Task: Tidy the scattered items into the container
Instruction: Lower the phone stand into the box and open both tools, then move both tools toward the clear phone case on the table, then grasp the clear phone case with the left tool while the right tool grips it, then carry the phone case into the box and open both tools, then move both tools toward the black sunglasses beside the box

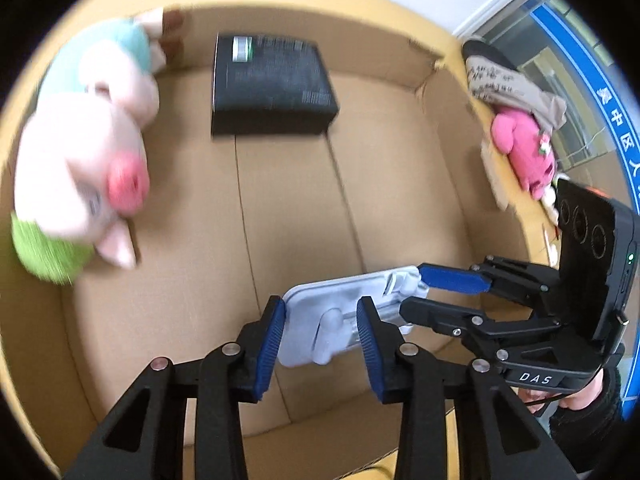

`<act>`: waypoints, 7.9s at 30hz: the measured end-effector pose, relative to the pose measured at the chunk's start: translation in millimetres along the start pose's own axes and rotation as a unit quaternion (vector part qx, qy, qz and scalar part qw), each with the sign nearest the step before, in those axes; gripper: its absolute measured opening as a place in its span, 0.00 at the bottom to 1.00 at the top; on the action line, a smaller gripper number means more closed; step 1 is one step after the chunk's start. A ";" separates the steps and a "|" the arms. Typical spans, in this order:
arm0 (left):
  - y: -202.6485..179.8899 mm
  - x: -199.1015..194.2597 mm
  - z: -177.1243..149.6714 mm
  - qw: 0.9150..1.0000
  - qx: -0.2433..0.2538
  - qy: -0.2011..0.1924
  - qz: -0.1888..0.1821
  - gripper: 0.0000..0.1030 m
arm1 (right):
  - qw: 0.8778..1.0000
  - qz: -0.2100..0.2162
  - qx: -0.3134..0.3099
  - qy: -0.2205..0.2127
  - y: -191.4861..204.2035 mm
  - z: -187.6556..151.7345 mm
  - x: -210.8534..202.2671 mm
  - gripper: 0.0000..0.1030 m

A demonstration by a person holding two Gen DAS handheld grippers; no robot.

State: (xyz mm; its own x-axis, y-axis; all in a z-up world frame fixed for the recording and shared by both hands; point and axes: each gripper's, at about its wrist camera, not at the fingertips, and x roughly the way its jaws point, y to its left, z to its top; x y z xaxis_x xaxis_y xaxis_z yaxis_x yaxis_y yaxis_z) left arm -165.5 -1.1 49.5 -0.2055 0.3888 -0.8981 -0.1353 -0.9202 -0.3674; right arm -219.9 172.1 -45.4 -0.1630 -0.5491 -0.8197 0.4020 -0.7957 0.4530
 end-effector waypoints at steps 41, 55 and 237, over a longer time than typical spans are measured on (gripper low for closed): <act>-29.4 -114.8 -52.6 0.956 0.066 -0.282 0.045 0.78 | 0.973 -0.150 -0.027 -0.174 7.4 -3.3 -105.5 0.93; -70.3 -155.4 -161.0 0.917 0.114 -0.367 0.104 0.75 | 0.948 -0.199 -0.085 -0.233 95.9 -97.6 -137.4 0.62; -44.6 -7.5 -210.1 0.983 -0.002 -0.184 -0.019 0.93 | 0.981 -0.145 -0.087 -0.098 10.0 -186.2 -16.1 0.99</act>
State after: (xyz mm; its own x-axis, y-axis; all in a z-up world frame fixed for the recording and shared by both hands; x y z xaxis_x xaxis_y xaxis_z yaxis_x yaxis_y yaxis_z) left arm 45.8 27.4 21.9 -0.5374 0.4129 -0.7353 -0.1458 -0.9043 -0.4013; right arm -45.5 220.6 -92.9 -0.4561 -0.3591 -0.8142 0.4588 -0.8789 0.1306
